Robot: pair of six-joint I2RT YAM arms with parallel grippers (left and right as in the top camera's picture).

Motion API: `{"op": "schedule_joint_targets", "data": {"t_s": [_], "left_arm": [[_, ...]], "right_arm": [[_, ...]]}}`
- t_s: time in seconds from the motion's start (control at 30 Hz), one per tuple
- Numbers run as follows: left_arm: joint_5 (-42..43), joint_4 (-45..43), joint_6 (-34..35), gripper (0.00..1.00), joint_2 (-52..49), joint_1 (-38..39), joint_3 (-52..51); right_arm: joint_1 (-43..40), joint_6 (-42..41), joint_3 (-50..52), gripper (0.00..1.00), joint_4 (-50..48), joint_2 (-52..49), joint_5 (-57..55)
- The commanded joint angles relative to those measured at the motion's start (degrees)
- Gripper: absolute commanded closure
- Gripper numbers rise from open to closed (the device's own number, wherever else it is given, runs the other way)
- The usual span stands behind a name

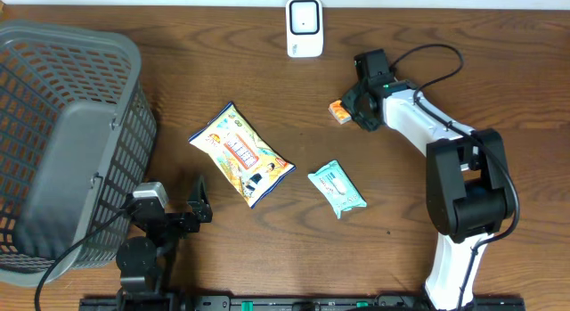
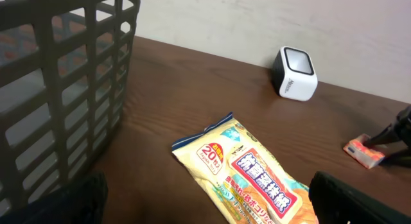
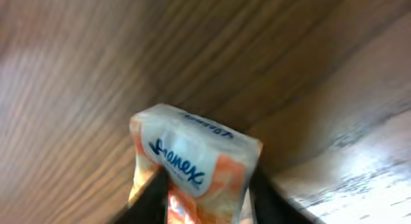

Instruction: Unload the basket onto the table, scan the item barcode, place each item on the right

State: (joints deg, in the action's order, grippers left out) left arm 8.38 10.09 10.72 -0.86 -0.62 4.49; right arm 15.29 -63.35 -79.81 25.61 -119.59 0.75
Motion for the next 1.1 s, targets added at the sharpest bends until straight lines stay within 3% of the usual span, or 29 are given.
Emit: {"op": "schedule_joint_targets", "data": {"t_s": [0.0, 0.13, 0.27, 0.37, 0.43, 0.5, 0.63, 0.93, 1.07], "left_arm": [[-0.1, 1.4, 0.5, 0.00, 0.3, 0.2, -0.9], [-0.1, 1.4, 0.5, 0.00, 0.3, 0.2, -0.9], [-0.1, 1.4, 0.5, 0.00, 0.3, 0.2, -0.9], [-0.1, 1.4, 0.5, 0.00, 0.3, 0.2, -0.9], [-0.1, 1.4, 0.5, 0.00, 0.3, 0.2, -0.9], [-0.1, 1.4, 0.5, 0.00, 0.3, 0.2, -0.9], [-0.1, 1.4, 0.5, 0.00, 0.3, 0.2, -0.9], [-0.1, 1.4, 0.5, 0.00, 0.3, 0.2, -0.9], [-0.1, 1.4, 0.5, 0.00, 0.3, 0.2, -0.9]], "right_arm": [[-0.4, 0.0, 0.4, 0.99, 3.1, -3.4, 0.5], [-0.5, 3.1, 0.4, 0.99, 3.8, -2.8, 1.3], [-1.6, 11.4, 0.4, 0.99, 3.4, -0.6, 9.7], [-3.3, 30.1, 0.4, 0.99, -0.2, 1.5, 30.7], [-4.1, 46.1, 0.4, 0.99, -3.7, 1.7, 53.6], [-4.4, 57.2, 0.4, 0.99, -4.1, 1.6, 68.8], [-3.8, 72.2, 0.4, 0.99, -1.7, 1.6, 88.8], [3.6, 73.2, 0.4, 0.98, 3.2, 1.6, 88.7], [8.1, 79.3, 0.4, 0.99, 19.8, 1.6, 88.8]]}}
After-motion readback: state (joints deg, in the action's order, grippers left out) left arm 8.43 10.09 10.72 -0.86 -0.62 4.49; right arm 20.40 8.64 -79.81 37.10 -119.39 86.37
